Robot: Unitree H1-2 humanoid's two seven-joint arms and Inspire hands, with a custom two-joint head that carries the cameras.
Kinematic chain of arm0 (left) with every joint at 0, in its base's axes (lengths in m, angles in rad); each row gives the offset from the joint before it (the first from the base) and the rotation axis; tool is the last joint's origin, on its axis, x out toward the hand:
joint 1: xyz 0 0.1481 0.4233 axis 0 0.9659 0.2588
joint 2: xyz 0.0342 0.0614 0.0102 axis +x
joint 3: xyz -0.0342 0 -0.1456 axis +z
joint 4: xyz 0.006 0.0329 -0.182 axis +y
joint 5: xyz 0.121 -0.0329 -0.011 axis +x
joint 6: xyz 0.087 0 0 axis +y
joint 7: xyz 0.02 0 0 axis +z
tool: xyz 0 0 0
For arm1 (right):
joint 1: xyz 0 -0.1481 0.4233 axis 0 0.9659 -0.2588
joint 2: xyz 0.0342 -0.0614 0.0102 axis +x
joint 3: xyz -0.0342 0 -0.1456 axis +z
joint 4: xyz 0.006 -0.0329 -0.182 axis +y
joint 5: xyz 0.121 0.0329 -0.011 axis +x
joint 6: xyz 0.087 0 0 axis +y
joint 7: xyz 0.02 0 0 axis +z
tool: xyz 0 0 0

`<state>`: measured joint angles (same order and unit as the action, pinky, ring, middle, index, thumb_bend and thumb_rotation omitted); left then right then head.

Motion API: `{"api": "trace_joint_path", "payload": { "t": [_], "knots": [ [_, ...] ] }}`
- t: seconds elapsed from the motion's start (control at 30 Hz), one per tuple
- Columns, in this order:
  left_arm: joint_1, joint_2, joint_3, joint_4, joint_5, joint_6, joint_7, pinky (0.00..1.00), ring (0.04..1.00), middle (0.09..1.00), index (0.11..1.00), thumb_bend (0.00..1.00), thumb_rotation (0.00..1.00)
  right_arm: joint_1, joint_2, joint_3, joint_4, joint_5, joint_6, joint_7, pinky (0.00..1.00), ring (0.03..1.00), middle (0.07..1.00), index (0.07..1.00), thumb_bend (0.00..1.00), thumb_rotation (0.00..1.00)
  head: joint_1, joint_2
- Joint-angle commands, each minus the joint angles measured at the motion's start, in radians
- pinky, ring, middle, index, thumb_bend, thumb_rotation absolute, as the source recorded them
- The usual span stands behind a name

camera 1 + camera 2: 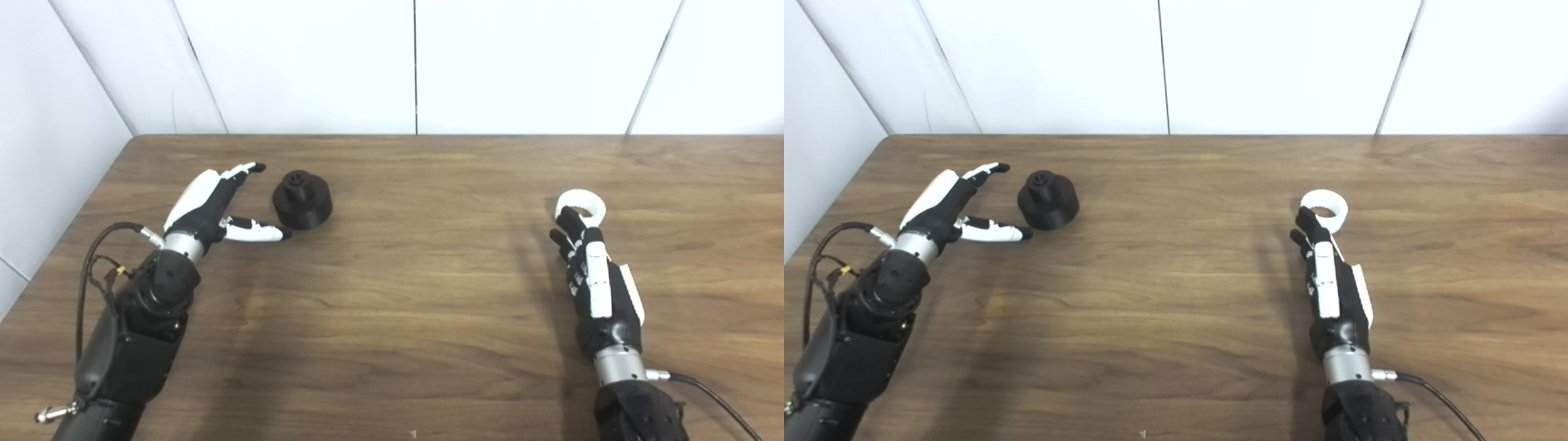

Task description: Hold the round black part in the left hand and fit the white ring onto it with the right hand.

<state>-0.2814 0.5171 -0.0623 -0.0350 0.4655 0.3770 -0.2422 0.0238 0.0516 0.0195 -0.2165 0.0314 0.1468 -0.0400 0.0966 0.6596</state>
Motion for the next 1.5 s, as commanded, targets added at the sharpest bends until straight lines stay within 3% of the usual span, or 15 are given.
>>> {"api": "trace_joint_path", "payload": {
  "t": [0.0,0.6,1.03,1.47],
  "knots": [
    [-0.057,0.038,0.002,-0.003,0.018,-0.02,0.009,0.91,1.0,0.967,0.909,0.98,0.26,-0.012,0.004,0.001,-0.024,0.004,-0.038,0.007,0.99,0.907,0.917,0.899,0.47,1.0,0.0,0.001],
    [-0.125,0.06,-0.058,0.09,0.046,-0.032,-0.006,0.88,1.0,0.978,0.916,0.97,0.23,-0.01,0.005,0.001,-0.022,0.0,-0.045,0.005,0.96,0.893,0.903,0.897,0.48,1.0,0.002,-0.006],
    [-0.185,0.077,-0.102,0.158,0.065,-0.048,-0.028,0.91,1.0,0.979,0.925,1.0,0.28,-0.011,0.014,0.005,-0.017,-0.005,-0.051,-0.003,0.96,0.89,0.898,0.893,0.48,1.0,-0.003,-0.014],
    [-0.238,0.077,-0.143,0.226,0.075,-0.057,-0.049,0.93,1.0,0.979,0.912,0.99,0.25,-0.014,0.019,0.002,-0.01,-0.002,-0.058,-0.008,0.94,0.889,0.895,0.89,0.47,1.0,-0.008,-0.015]
  ]
}}
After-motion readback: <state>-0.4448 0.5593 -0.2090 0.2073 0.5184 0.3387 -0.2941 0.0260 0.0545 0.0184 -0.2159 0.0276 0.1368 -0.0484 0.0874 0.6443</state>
